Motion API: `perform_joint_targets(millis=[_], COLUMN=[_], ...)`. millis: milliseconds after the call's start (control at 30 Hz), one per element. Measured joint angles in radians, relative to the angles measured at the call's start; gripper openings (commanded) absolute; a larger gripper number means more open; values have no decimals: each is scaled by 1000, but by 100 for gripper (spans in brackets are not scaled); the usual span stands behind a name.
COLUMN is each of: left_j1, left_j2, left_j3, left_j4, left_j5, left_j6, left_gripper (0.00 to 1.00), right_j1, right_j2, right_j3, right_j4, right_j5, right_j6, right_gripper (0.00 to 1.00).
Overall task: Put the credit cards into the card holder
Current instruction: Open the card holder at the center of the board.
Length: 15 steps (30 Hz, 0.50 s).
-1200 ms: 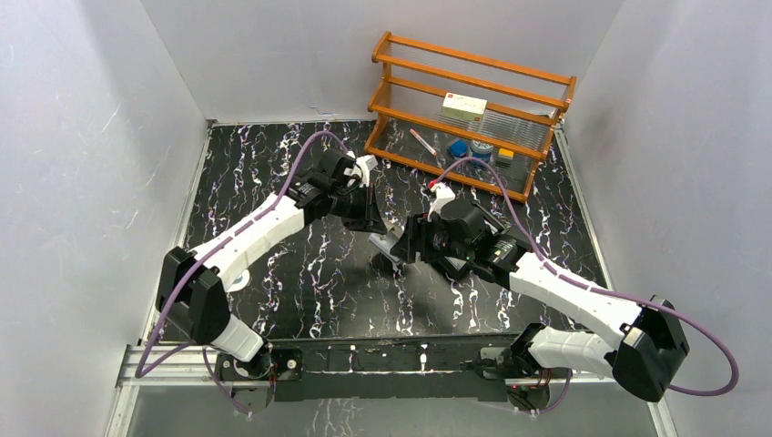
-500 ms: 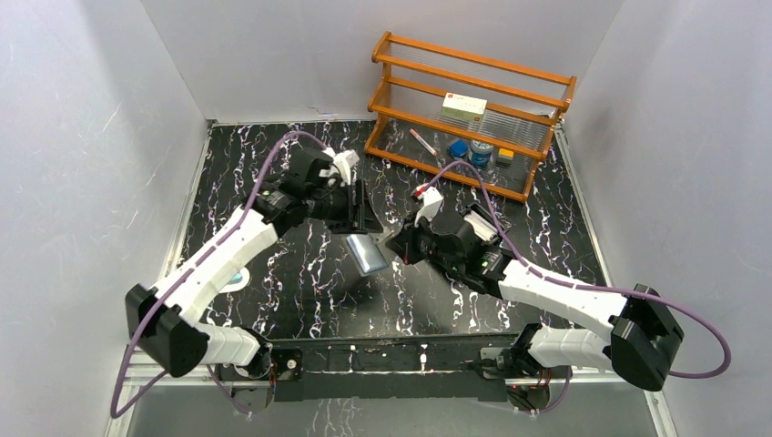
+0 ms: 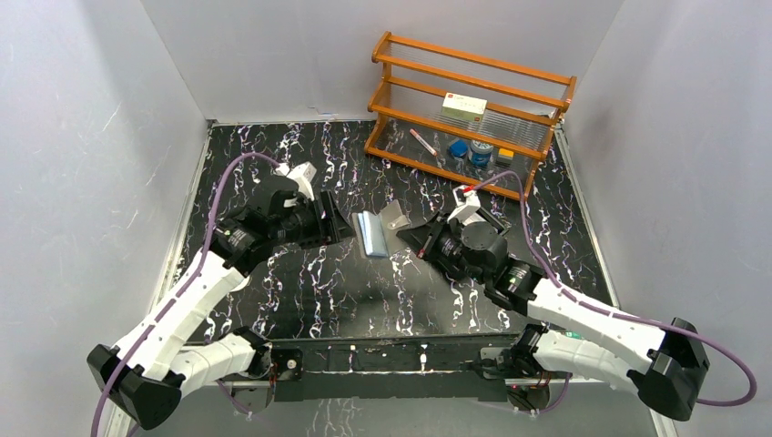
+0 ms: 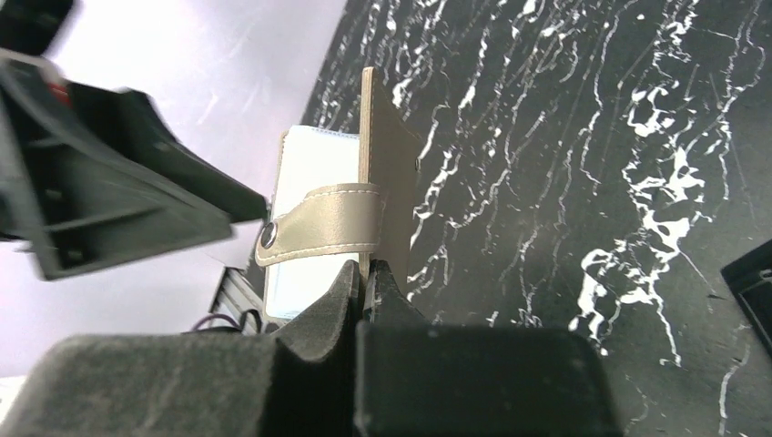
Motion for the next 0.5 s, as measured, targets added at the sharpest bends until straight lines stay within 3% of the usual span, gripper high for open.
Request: perform_joint_targets(millis=[500], left_j1=[0], left_j2=[-10], left_j3=[-135], left_j4=[260], left_j5=[124], left_j6=[-106], left_gripper=[56], right_j1=[0], right_j2=[-71], right_j3=[-63], right_j4=[76], right_j5=[18], right_j6=[88], right_gripper=[0])
